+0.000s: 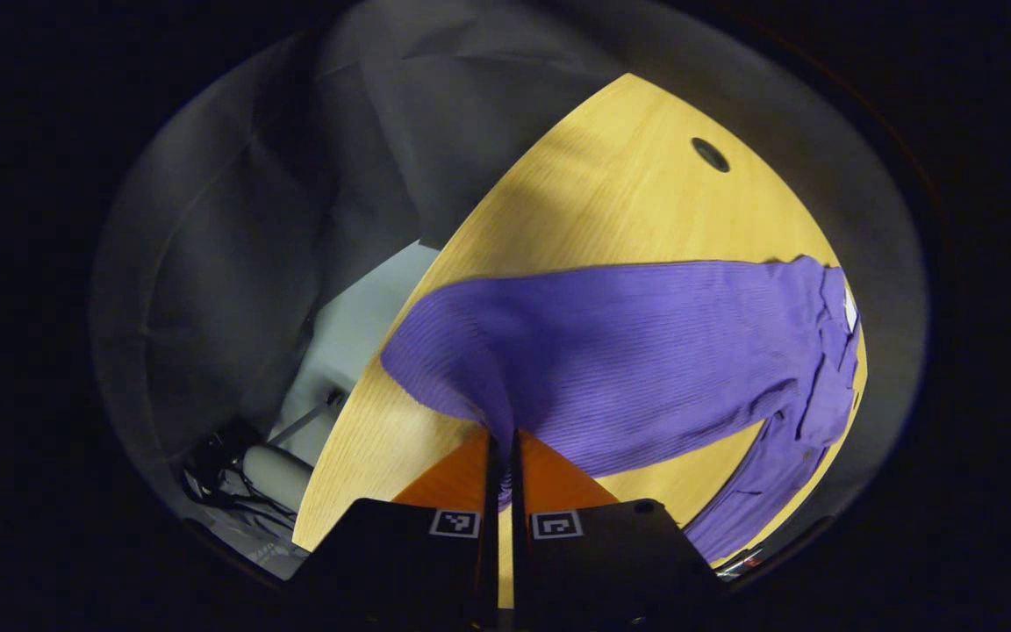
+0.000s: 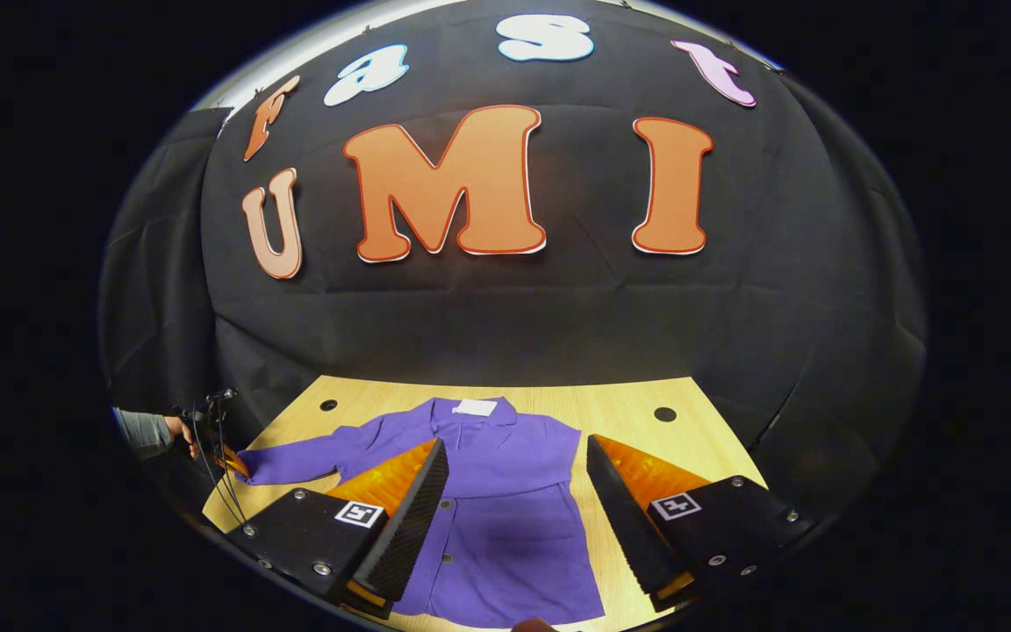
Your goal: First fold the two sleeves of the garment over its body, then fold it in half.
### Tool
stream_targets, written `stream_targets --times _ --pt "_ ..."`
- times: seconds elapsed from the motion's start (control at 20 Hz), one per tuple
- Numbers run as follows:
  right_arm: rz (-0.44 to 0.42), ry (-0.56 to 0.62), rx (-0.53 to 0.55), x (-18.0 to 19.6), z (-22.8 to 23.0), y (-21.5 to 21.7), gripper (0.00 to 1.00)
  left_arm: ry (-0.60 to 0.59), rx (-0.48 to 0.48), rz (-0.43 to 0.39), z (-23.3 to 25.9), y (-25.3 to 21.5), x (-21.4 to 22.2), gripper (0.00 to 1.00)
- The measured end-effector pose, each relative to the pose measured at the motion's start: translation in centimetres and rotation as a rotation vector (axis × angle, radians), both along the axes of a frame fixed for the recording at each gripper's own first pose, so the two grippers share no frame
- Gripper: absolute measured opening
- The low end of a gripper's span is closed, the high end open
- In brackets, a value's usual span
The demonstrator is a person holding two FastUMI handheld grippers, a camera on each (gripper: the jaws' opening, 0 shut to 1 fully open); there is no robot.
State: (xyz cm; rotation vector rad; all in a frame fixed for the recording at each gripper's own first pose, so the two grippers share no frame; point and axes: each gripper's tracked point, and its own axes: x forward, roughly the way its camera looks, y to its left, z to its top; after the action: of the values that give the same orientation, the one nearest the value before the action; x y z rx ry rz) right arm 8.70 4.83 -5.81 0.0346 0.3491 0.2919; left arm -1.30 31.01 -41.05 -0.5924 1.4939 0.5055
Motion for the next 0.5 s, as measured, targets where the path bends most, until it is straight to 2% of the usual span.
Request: stream_targets --times 0.3,0.5 --pt "-0.004 -0.031 0.018 0.0 0.9 -1.7 0.95 -0.083 0.010 -0.117 4.7 -3.4 3.9 0.07" --pt "0.006 -0.043 0.023 -0.1 1.1 -2.6 0.95 -0.174 0.025 -0.241 9.4 -7.8 8.2 0.07"
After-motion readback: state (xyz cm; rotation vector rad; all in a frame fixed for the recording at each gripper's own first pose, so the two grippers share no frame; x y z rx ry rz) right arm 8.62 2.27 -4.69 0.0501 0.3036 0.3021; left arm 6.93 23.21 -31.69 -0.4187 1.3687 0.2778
